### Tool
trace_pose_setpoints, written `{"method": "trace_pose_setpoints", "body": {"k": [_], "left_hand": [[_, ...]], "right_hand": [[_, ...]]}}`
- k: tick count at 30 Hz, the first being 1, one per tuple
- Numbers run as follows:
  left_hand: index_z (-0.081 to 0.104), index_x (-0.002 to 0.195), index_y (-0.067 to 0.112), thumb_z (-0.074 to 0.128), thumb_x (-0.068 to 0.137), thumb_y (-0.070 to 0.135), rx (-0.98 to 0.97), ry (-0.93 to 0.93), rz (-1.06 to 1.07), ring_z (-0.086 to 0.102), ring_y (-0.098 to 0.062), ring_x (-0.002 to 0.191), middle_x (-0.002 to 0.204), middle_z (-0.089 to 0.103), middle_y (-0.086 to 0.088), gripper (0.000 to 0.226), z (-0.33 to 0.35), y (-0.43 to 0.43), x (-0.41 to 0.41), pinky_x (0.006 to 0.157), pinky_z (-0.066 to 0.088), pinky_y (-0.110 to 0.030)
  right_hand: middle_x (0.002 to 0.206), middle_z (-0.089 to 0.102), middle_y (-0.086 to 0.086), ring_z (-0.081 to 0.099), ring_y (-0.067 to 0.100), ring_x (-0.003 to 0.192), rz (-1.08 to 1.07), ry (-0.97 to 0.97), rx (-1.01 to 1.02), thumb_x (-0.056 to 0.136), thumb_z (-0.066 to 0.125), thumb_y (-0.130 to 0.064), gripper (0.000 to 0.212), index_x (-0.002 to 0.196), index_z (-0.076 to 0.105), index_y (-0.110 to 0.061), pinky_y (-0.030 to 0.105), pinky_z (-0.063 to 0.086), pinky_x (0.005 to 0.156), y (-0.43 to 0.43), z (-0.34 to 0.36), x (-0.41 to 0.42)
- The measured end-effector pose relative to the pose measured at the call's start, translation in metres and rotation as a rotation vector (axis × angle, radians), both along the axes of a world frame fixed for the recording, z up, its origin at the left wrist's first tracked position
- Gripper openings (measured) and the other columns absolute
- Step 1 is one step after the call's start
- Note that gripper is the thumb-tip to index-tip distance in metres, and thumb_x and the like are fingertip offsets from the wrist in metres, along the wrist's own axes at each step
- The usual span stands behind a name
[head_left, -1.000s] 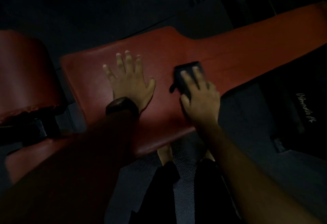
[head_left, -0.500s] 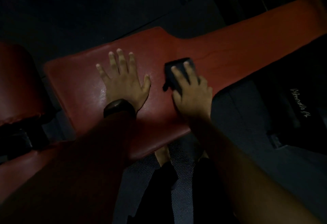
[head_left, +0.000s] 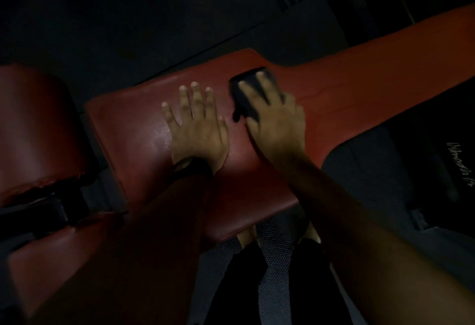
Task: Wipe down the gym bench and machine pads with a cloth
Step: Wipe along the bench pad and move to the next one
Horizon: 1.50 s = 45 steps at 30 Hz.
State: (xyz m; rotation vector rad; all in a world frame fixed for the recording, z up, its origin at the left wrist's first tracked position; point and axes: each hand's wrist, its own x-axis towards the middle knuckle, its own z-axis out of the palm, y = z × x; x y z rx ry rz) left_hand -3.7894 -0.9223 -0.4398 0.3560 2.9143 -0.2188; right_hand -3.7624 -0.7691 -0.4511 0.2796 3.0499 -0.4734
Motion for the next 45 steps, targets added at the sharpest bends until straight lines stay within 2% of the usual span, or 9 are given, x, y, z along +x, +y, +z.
{"method": "trace_pose_setpoints", "body": {"k": [4, 8, 13, 19, 23, 27, 34, 40, 45], "left_hand": [[0.017, 0.16, 0.008, 0.021, 0.104, 0.043, 0.0, 0.025, -0.008, 0.012, -0.034, 0.155, 0.168, 0.016, -0.015, 0.066, -0.001, -0.001, 0.0, 0.121, 0.012, -0.065], [0.015, 0.16, 0.007, 0.011, 0.102, 0.042, 0.014, -0.003, 0.004, 0.01, -0.033, 0.156, 0.169, 0.013, -0.014, 0.068, -0.002, -0.001, -0.002, 0.122, 0.01, -0.064], [0.021, 0.159, 0.004, 0.021, 0.102, 0.044, 0.009, 0.018, 0.011, 0.015, -0.033, 0.155, 0.167, 0.019, -0.015, 0.07, -0.002, 0.0, -0.002, 0.121, 0.015, -0.064], [0.019, 0.16, 0.004, 0.024, 0.104, 0.047, -0.017, -0.003, -0.003, 0.014, -0.034, 0.155, 0.167, 0.018, -0.016, 0.071, -0.001, -0.001, -0.002, 0.121, 0.014, -0.064], [0.016, 0.16, 0.004, 0.015, 0.103, 0.044, -0.041, -0.008, 0.009, 0.013, -0.034, 0.155, 0.168, 0.015, -0.015, 0.07, 0.0, 0.0, -0.003, 0.121, 0.014, -0.064], [0.014, 0.16, 0.005, 0.023, 0.101, 0.052, -0.046, -0.009, 0.007, 0.011, -0.034, 0.155, 0.168, 0.014, -0.015, 0.076, -0.002, 0.0, -0.003, 0.121, 0.013, -0.064], [0.018, 0.16, 0.006, 0.026, 0.102, 0.055, -0.047, 0.024, -0.004, 0.013, -0.035, 0.154, 0.167, 0.017, -0.016, 0.076, -0.001, 0.0, -0.002, 0.121, 0.012, -0.063], [0.018, 0.16, 0.007, 0.026, 0.101, 0.054, -0.064, 0.01, 0.003, 0.012, -0.035, 0.154, 0.168, 0.015, -0.015, 0.076, -0.001, 0.002, -0.003, 0.121, 0.012, -0.064], [0.021, 0.159, 0.007, 0.028, 0.101, 0.055, -0.035, 0.026, 0.003, 0.015, -0.035, 0.154, 0.167, 0.019, -0.015, 0.076, -0.001, 0.001, -0.003, 0.12, 0.013, -0.065]], "right_hand": [[0.167, 0.021, -0.004, 0.048, 0.034, 0.121, -0.432, -0.116, -0.067, 0.095, 0.056, -0.039, 0.067, 0.157, 0.031, -0.04, 0.044, 0.042, 0.092, -0.011, -0.002, 0.002], [0.149, 0.053, 0.004, 0.061, 0.036, 0.095, -0.088, 0.165, -0.124, 0.087, 0.066, -0.04, 0.053, 0.138, 0.063, -0.028, 0.041, 0.05, 0.075, -0.038, -0.003, 0.004], [0.164, 0.03, -0.004, 0.053, 0.036, 0.116, 0.211, 0.05, -0.031, 0.093, 0.054, -0.039, 0.062, 0.153, 0.038, -0.041, 0.047, 0.048, 0.086, -0.009, 0.002, -0.054], [0.168, 0.019, -0.005, 0.047, 0.031, 0.124, -0.461, -0.106, -0.134, 0.097, 0.054, -0.041, 0.066, 0.157, 0.029, -0.04, 0.042, 0.041, 0.096, -0.011, -0.003, -0.043], [0.159, 0.04, -0.001, 0.055, 0.036, 0.11, -0.033, 0.079, -0.172, 0.089, 0.059, -0.042, 0.059, 0.147, 0.051, -0.036, 0.042, 0.045, 0.083, -0.035, 0.003, -0.037], [0.165, 0.027, -0.006, 0.05, 0.033, 0.122, 0.209, 0.024, -0.069, 0.094, 0.056, -0.04, 0.063, 0.153, 0.036, -0.044, 0.046, 0.046, 0.089, -0.008, 0.005, -0.072], [0.167, 0.019, -0.004, 0.049, 0.03, 0.118, -0.619, -0.156, -0.063, 0.095, 0.056, -0.042, 0.068, 0.156, 0.028, -0.041, 0.043, 0.042, 0.091, -0.008, -0.005, -0.019], [0.155, 0.046, 0.002, 0.057, 0.033, 0.102, -0.133, 0.087, -0.173, 0.085, 0.062, -0.037, 0.059, 0.143, 0.056, -0.032, 0.041, 0.049, 0.078, -0.022, 0.0, -0.019], [0.167, 0.019, -0.005, 0.046, 0.034, 0.129, -0.093, -0.093, -0.046, 0.097, 0.051, -0.042, 0.064, 0.156, 0.026, -0.043, 0.046, 0.045, 0.096, 0.043, -0.011, -0.067]]}}
